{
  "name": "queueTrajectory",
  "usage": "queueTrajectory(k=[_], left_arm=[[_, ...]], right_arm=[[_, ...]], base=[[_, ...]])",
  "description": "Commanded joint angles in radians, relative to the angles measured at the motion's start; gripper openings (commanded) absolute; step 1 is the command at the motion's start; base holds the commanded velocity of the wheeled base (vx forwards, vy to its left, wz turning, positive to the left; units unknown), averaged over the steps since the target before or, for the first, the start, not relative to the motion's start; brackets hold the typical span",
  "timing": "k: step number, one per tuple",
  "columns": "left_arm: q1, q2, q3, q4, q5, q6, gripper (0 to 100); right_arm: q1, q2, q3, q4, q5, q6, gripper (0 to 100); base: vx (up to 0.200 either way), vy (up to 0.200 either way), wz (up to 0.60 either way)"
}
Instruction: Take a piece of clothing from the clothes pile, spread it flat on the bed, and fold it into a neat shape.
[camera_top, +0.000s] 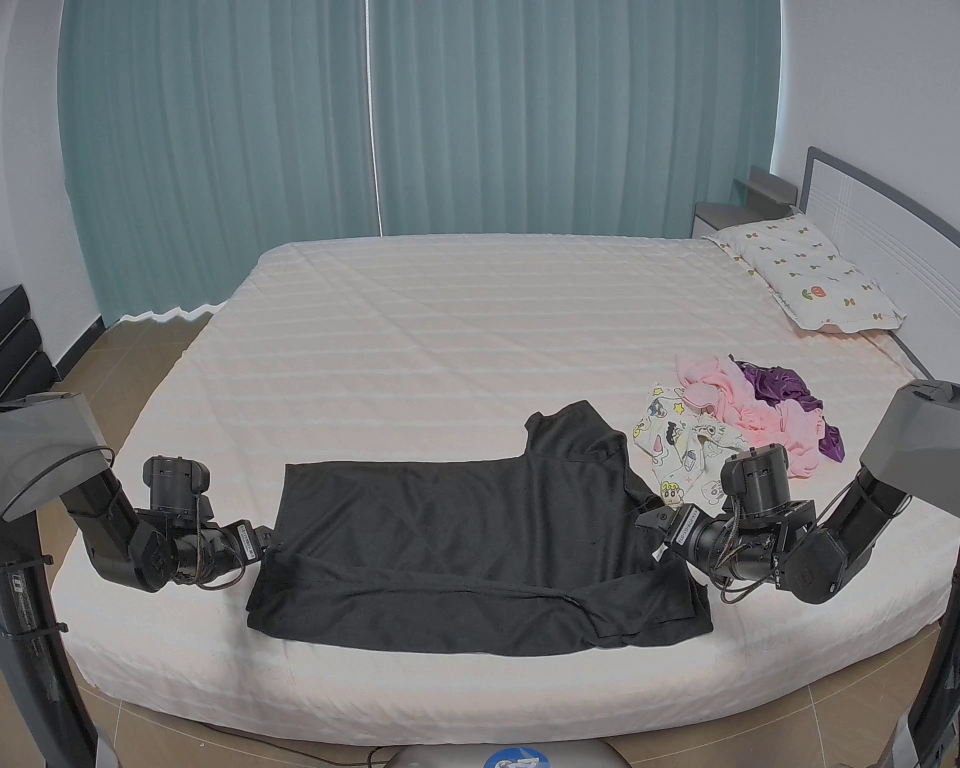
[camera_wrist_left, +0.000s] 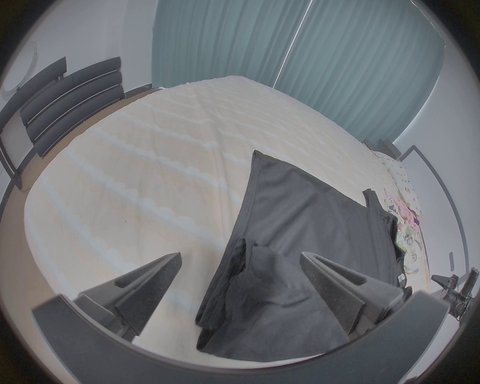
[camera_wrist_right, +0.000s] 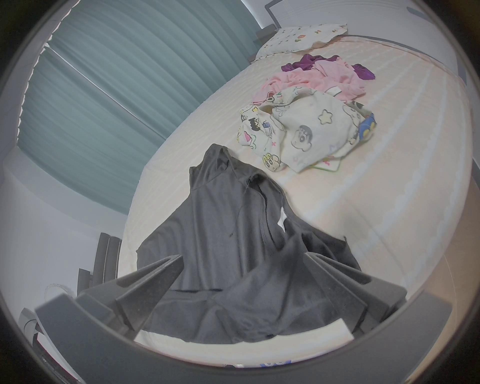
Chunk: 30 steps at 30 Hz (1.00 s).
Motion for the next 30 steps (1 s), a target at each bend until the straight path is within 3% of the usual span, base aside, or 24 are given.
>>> queueTrajectory(k=[1,6,11,12,14,20,26,30], left_arm=[[0.0,0.007,-0.018,0.0,0.001,-0.001,100],[0.0,0.04,-0.149,0.055,0.004,-0.017,100],[-0.012,0.055,-0.318,0.239,0.001,-0.062,100],[-0.02,0.082,-0.419,0.325,0.004,-0.114,100],[-0.025,0.101,-0.473,0.368,0.001,-0.149,100],[-0.035,0.132,-0.502,0.367,-0.003,-0.189,100],[-0.037,0.193,-0.563,0.365,-0.022,-0.188,100],[-0.035,0.222,-0.618,0.367,-0.023,-0.192,100]], right_arm=[[-0.009,0.005,-0.016,0.005,0.004,0.0,100],[-0.021,0.026,-0.044,0.024,0.004,0.0,100],[-0.027,0.031,-0.047,0.024,0.004,0.0,100],[-0.027,0.029,-0.045,0.022,0.002,0.0,100],[-0.027,0.029,-0.044,0.024,0.002,0.0,100],[-0.029,0.031,-0.041,0.024,0.002,-0.001,100],[-0.029,0.031,-0.036,0.024,0.002,-0.017,100],[-0.042,0.031,-0.033,0.022,0.004,-0.035,100]], base=[[0.0,0.0,0.0],[0.0,0.0,0.0],[0.0,0.0,0.0],[0.0,0.0,0.0],[0.0,0.0,0.0],[0.0,0.0,0.0],[0.2,0.0,0.0],[0.0,0.0,0.0]])
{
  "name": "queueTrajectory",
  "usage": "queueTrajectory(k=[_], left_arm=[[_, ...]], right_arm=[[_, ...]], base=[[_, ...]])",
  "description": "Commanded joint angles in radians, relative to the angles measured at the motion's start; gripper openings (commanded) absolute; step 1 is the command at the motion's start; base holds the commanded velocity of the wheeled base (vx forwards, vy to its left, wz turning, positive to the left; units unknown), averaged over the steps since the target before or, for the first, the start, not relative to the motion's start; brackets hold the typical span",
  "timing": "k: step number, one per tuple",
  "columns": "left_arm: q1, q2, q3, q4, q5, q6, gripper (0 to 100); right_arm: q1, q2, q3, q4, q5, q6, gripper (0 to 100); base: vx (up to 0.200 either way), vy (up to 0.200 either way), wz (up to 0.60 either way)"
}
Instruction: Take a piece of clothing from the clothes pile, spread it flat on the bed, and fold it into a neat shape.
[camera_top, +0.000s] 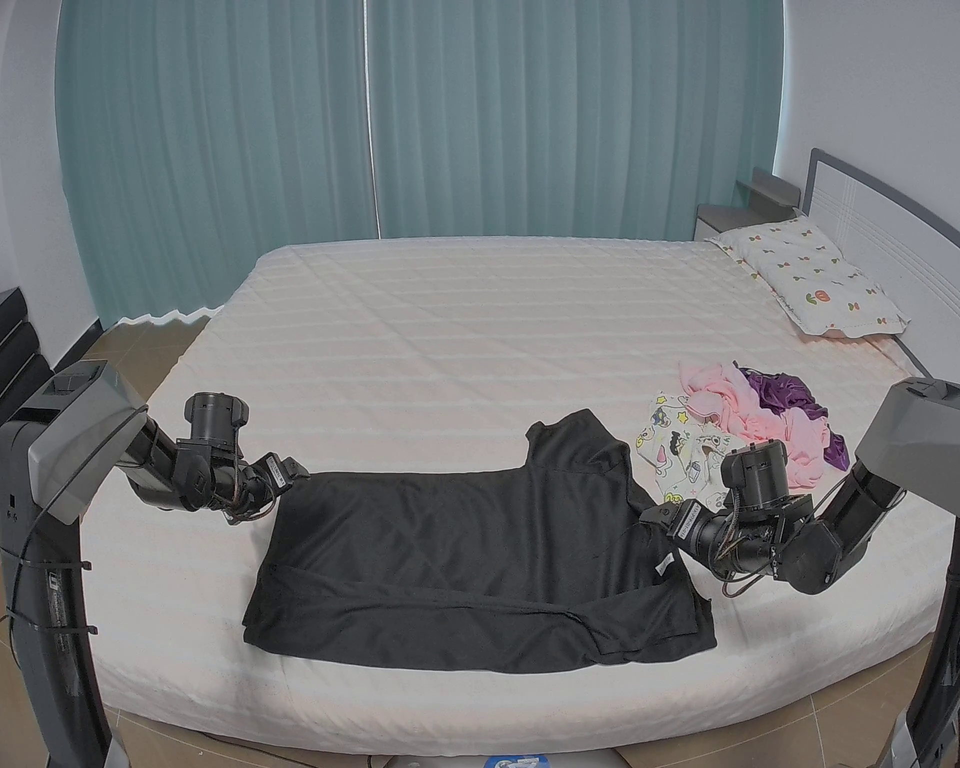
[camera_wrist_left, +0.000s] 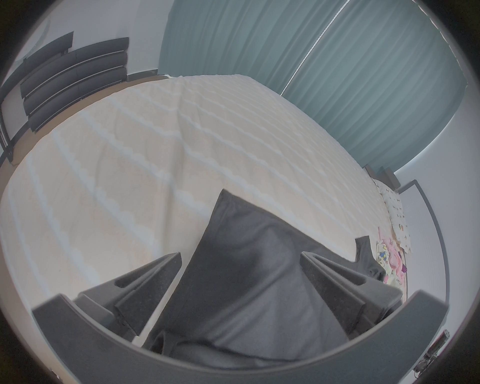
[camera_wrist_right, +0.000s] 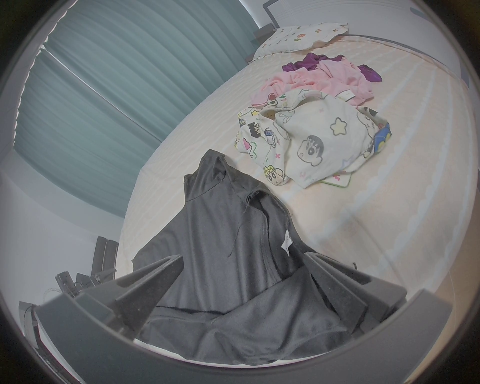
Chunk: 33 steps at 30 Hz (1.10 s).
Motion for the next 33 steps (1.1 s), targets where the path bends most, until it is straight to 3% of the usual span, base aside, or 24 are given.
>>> queueTrajectory(k=[1,17,26,33], left_arm=[[0.0,0.053,-0.054,0.0,-0.001,-0.003,100],[-0.021,0.237,-0.289,0.004,0.005,0.009,100],[-0.014,0.226,-0.301,0.0,0.014,0.012,100],[-0.012,0.238,-0.292,-0.003,0.023,0.084,100]], right_arm=[[-0.01,0.002,0.004,-0.001,0.001,-0.011,100],[-0.024,0.039,0.004,-0.004,0.0,-0.038,100],[-0.049,0.043,-0.01,-0.007,0.003,-0.06,100],[-0.076,0.05,-0.062,-0.003,0.046,-0.064,100]], base=[[0.0,0.0,0.0],[0.0,0.0,0.0],[0.0,0.0,0.0],[0.0,0.0,0.0]])
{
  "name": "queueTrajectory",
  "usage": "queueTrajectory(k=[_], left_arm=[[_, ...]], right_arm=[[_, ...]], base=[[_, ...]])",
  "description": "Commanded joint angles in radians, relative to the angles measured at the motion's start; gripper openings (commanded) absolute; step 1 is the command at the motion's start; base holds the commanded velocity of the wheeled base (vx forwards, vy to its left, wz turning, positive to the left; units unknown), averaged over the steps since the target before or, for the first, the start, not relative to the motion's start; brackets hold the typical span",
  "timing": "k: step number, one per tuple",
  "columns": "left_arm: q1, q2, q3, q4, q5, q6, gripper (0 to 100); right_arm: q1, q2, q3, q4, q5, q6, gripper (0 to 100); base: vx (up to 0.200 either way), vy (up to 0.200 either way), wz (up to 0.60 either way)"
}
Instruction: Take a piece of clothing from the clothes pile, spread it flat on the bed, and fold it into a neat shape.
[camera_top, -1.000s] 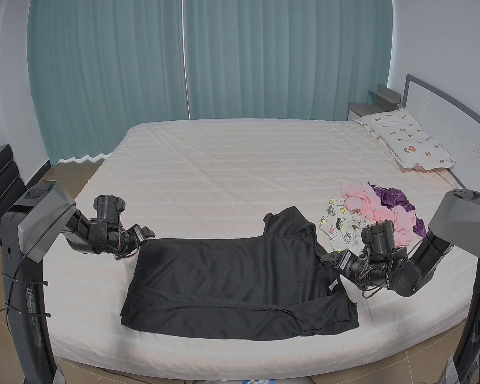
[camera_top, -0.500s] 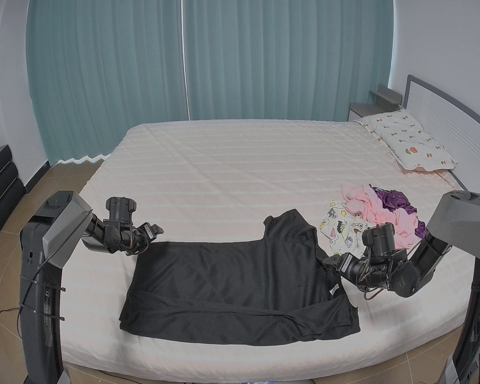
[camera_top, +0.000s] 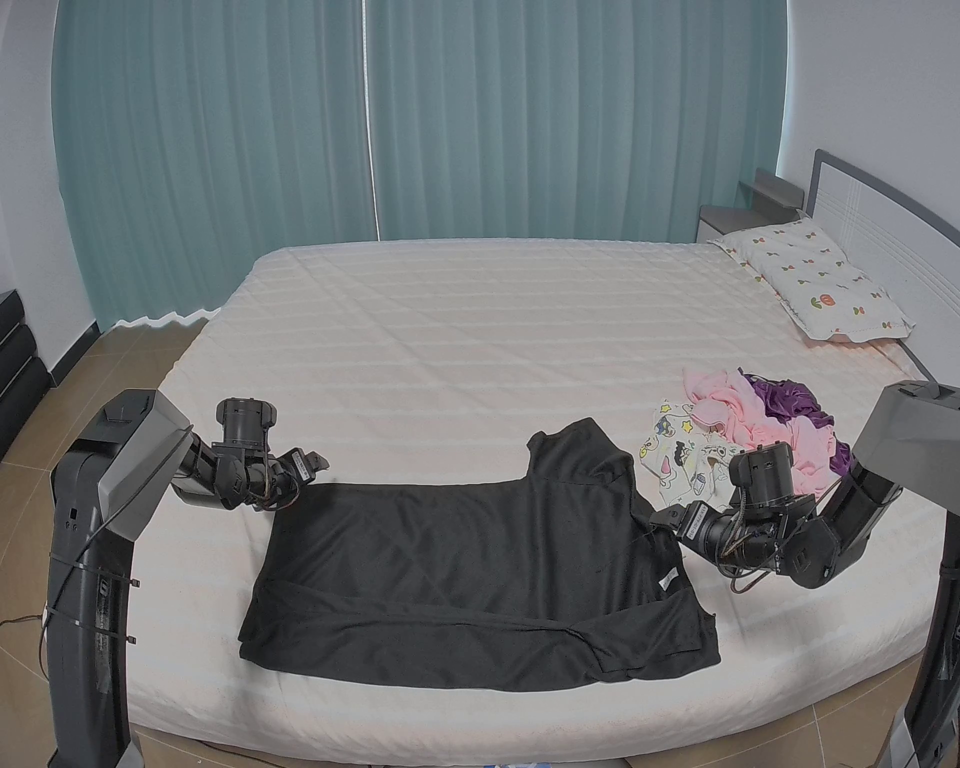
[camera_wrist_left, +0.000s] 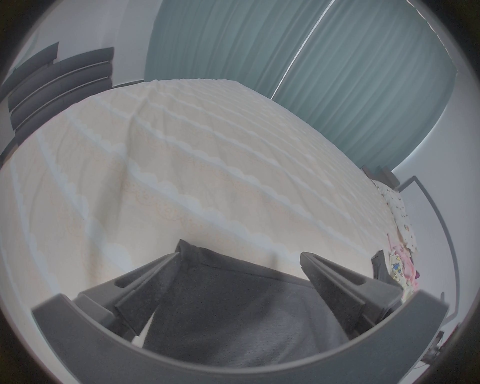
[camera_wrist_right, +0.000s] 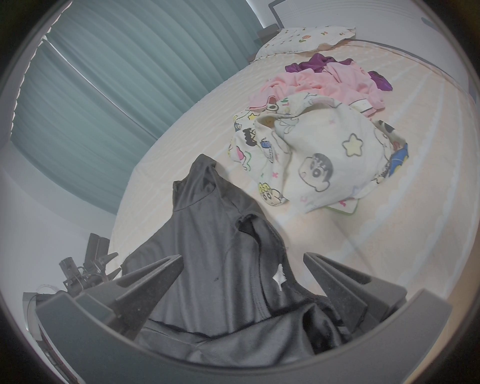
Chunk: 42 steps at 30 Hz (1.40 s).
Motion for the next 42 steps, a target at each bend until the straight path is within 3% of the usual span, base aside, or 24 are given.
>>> queueTrajectory(k=[1,12,13,21,27,33,42], left_arm=[[0.001,0.006,0.003,-0.002,0.006,0.013,100],[0.003,0.036,0.003,-0.001,0.018,0.052,100],[0.003,0.036,0.003,-0.001,0.018,0.05,0],[0.004,0.029,0.006,-0.005,0.026,0.039,0],[0.004,0.001,0.051,-0.052,0.069,0.032,0],[0.004,-0.044,0.095,-0.068,0.069,0.03,0],[0.006,-0.045,0.103,-0.067,0.07,0.03,0]], right_arm=[[-0.019,0.01,-0.037,0.007,0.009,-0.001,100],[-0.03,0.094,-0.175,0.048,0.012,-0.012,100],[-0.031,0.11,-0.204,0.062,0.015,-0.02,100],[-0.042,0.208,-0.401,0.149,0.052,-0.123,100],[-0.036,0.314,-0.577,0.185,0.043,-0.209,100],[-0.016,0.406,-0.755,0.264,0.04,-0.215,100],[0.012,0.478,-0.868,0.292,0.028,-0.218,100]], base=[[0.0,0.0,0.0],[0.0,0.0,0.0],[0.0,0.0,0.0],[0.0,0.0,0.0],[0.0,0.0,0.0],[0.0,0.0,0.0],[0.0,0.0,0.0]])
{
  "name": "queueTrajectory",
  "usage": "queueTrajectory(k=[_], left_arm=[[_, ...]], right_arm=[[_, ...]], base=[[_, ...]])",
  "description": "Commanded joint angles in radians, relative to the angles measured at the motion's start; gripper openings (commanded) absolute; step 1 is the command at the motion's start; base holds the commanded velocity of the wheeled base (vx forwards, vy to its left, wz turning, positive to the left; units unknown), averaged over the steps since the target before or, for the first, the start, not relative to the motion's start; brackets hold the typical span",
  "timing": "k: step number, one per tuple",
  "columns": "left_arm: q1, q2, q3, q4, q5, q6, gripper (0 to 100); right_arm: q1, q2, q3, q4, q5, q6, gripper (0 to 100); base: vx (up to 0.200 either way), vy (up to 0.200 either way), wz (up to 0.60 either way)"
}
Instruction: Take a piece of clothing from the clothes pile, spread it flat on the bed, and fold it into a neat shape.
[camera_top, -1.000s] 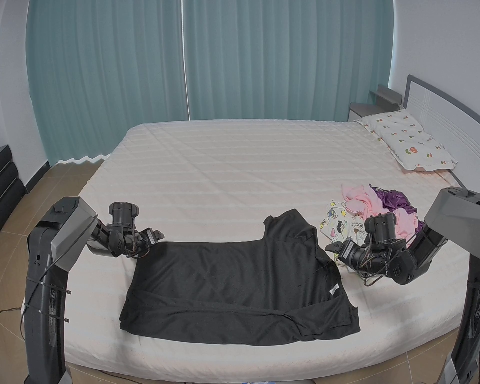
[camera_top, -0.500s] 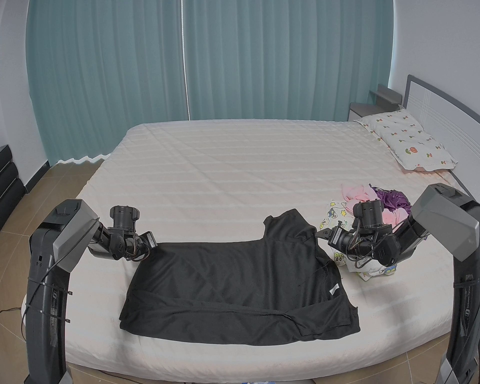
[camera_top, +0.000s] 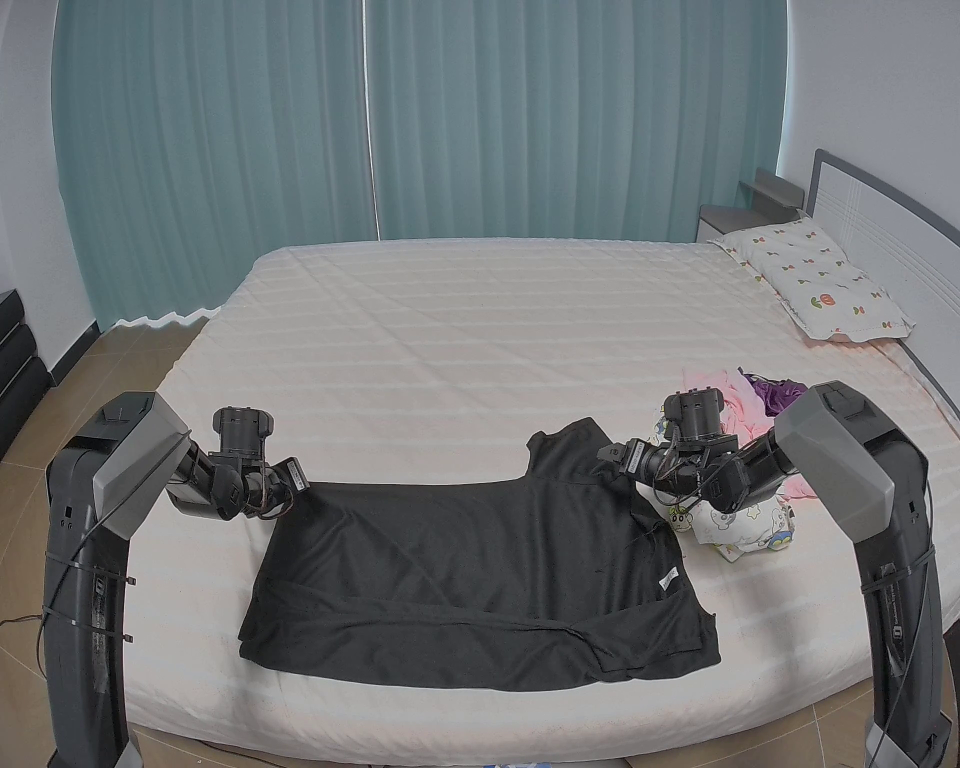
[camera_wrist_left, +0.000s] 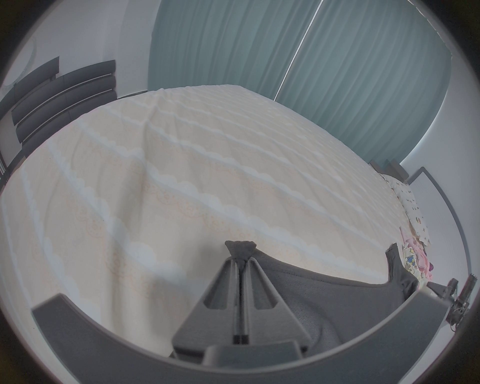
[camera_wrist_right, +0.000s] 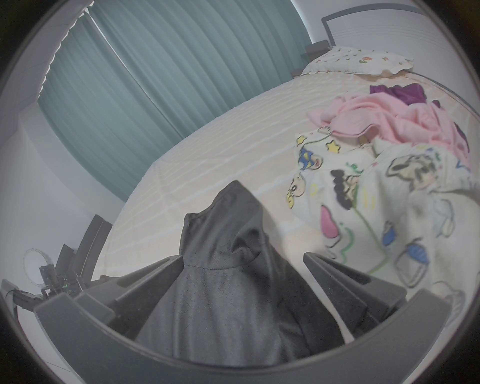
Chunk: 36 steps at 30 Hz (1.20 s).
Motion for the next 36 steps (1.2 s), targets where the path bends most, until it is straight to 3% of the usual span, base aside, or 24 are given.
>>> queueTrajectory(k=[1,2,3,10,18,24,29,36], left_arm=[[0.001,-0.017,0.011,0.0,0.001,-0.001,0],[0.001,-0.019,0.014,0.0,0.001,-0.001,0],[0.001,-0.019,0.016,-0.001,0.001,-0.001,0],[0.001,-0.028,0.017,0.002,0.003,-0.001,0],[0.019,-0.034,0.008,-0.001,0.017,0.001,0],[0.041,-0.059,0.019,-0.003,0.029,-0.004,0],[0.047,-0.062,0.023,-0.004,0.029,-0.004,0],[0.047,-0.075,0.023,-0.037,0.027,-0.037,0]], right_arm=[[0.015,0.087,-0.078,0.025,-0.019,-0.001,100],[0.014,0.097,-0.101,0.048,-0.032,-0.001,100],[0.012,0.105,-0.121,0.065,-0.039,-0.001,0],[0.001,0.119,-0.17,0.076,-0.07,0.008,0],[-0.014,0.068,-0.107,0.053,-0.091,0.009,0],[-0.036,0.03,0.055,-0.263,-0.076,-0.006,0],[-0.057,-0.012,0.127,-0.295,-0.027,-0.006,0],[-0.072,-0.018,0.132,-0.317,-0.025,0.003,0]], base=[[0.0,0.0,0.0],[0.0,0.0,0.0],[0.0,0.0,0.0],[0.0,0.0,0.0],[0.0,0.0,0.0],[0.0,0.0,0.0],[0.0,0.0,0.0],[0.0,0.0,0.0]])
